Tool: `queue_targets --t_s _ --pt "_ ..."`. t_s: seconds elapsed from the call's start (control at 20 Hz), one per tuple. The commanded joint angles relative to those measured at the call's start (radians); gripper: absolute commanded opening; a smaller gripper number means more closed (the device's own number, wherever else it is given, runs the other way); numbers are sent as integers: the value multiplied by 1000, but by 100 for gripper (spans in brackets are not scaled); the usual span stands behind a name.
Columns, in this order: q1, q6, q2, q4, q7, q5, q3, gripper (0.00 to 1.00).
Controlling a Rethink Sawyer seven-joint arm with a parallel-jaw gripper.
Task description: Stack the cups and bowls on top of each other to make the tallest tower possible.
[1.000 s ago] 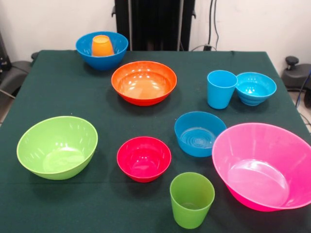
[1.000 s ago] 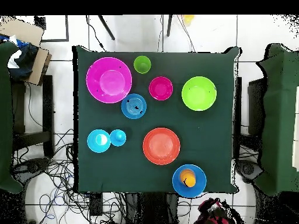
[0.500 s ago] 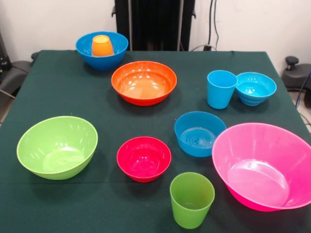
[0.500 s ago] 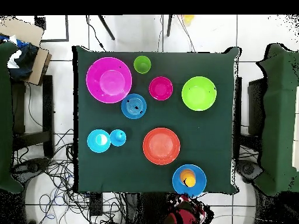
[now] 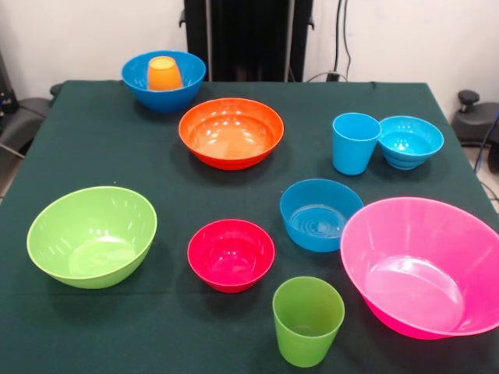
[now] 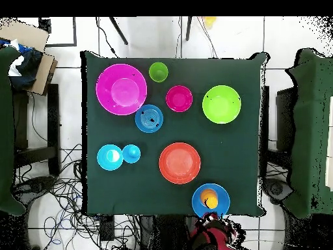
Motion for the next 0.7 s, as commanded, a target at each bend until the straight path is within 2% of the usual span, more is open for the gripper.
queue_targets --t_s 0.05,0.15,0.35,0.55,0.7 --pt "183 -379 328 51 231 53 2 100" --pt "217 -487 401 89 269 102 -16 100" --pt "234 -596 476 96 248 141 -49 100" --pt "201 -654 548 42 196 148 -60 100" --pt "177 -640 563 8 185 163 -39 100"
